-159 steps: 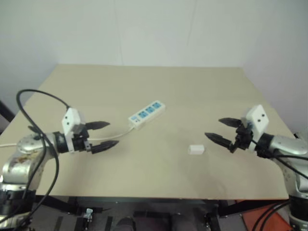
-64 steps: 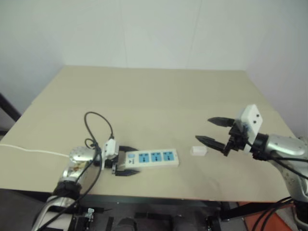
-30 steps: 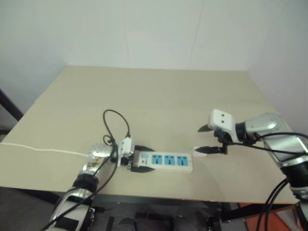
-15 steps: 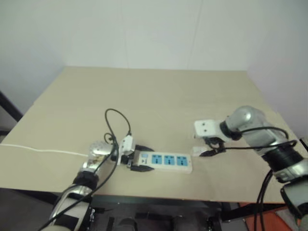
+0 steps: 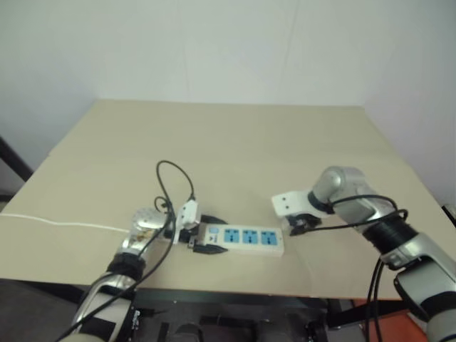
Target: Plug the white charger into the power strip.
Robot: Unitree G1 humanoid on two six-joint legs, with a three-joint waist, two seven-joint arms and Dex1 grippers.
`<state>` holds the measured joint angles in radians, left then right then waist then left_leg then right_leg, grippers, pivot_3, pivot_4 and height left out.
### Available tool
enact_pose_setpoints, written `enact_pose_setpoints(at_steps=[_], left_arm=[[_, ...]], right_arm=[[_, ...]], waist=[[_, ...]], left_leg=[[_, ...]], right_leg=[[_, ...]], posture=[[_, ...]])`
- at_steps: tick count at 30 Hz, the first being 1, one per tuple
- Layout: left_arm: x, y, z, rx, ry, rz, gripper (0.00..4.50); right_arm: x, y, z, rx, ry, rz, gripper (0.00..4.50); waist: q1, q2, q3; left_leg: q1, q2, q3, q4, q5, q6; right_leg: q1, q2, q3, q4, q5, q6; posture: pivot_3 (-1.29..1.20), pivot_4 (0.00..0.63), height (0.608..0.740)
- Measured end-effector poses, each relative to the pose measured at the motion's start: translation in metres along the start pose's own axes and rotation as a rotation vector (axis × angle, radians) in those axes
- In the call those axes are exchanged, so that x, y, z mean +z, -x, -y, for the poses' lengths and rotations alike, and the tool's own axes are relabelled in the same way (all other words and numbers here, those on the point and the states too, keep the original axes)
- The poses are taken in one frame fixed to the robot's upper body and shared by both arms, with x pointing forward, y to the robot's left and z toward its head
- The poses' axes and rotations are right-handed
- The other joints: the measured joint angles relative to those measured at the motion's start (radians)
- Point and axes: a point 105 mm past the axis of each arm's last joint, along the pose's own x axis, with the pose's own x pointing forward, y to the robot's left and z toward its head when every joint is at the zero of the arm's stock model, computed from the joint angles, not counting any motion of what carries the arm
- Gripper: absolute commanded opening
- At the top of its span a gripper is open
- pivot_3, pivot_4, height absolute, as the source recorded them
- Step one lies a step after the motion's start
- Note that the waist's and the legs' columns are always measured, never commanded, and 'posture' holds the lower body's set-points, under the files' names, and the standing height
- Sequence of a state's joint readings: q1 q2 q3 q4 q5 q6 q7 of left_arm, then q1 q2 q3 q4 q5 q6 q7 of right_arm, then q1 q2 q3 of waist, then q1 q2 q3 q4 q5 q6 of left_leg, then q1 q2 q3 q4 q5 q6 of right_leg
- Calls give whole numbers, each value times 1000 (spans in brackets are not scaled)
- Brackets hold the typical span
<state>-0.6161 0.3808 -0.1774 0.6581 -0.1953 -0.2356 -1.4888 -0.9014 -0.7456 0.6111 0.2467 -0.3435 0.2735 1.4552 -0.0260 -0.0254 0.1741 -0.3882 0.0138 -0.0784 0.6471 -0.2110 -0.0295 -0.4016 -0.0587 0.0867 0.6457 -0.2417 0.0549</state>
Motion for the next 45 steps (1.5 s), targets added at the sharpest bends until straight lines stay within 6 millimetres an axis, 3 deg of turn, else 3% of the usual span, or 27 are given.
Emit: enact_pose_setpoints(at_steps=[2,8,12,15,18,20,23,26,30,35,39,45], left_arm=[[0,0,0,4,1,-2,3297],[0,-1,0,6,-3,-3,3297],[1,-3,1,4,-2,-3,3297],[1,-2,1,5,-1,-4,3297],[1,-2,1,7,-2,-6,3297],[1,-3,1,9,-5,-6,3297],[1,-2,1,11,-7,-9,3297],[1,-1,1,13,-7,-15,3297],[1,2,2,16,-5,-19,3297],[1,3,3,16,-4,-26,3297],[1,4,3,19,-5,-29,3297],[0,4,4,22,-4,-29,3297]], right_arm=[[5,-2,3,-13,4,2,1100],[7,-2,13,-101,-45,32,1103],[-5,17,34,-277,-199,106,1103],[2,47,55,-437,-369,352,1103],[40,73,55,-505,-410,741,1103],[58,64,42,-456,-440,892,1103],[66,44,23,-406,-522,1035,1103],[68,29,10,-363,-558,1090,1103],[76,23,-3,-314,-532,1180,1103],[94,18,-14,-190,-488,1266,1103],[109,2,-20,-132,-457,1290,1103],[115,-18,-15,-152,-474,1291,1103]], waist=[[-4,0,-2],[-9,-1,-3],[-5,-1,-3],[-6,-1,-3],[-5,-1,-4],[-5,-1,-4],[-5,-1,-4],[-10,-1,-4],[-15,-1,-4],[-19,-1,-4],[-20,-1,-4],[-19,-1,-4]], left_leg=[[1,0,0,0,0,0],[-1,0,-1,0,0,0],[-2,-1,-1,-1,0,0],[-2,0,-1,-2,0,0],[-1,0,-2,-3,0,0],[-2,-1,-2,-2,0,0],[-1,-1,-2,-2,0,0],[-1,0,-2,-2,0,0],[-1,0,-2,-2,0,0],[-1,0,-2,-2,0,0],[-1,1,-2,-3,0,0],[-1,1,-1,-3,0,0]], right_leg=[[0,0,0,0,-1,1],[0,0,0,0,0,-1],[-2,-1,0,0,1,-2],[-2,-1,0,0,1,-2],[0,0,-1,0,1,-2],[0,-1,-1,0,1,-2],[-1,-1,-1,0,1,-2],[-1,0,-1,1,1,-2],[-1,0,-1,0,-1,-1],[-1,0,-1,0,-1,-1],[-1,1,-1,0,-2,1],[-1,1,-1,0,-2,1]], posture=[[0,150,740],[0,150,740],[0,150,740],[0,150,740],[0,150,740],[0,150,740],[0,150,740],[0,150,740],[0,150,740],[0,150,740],[0,150,740],[0,150,740]])
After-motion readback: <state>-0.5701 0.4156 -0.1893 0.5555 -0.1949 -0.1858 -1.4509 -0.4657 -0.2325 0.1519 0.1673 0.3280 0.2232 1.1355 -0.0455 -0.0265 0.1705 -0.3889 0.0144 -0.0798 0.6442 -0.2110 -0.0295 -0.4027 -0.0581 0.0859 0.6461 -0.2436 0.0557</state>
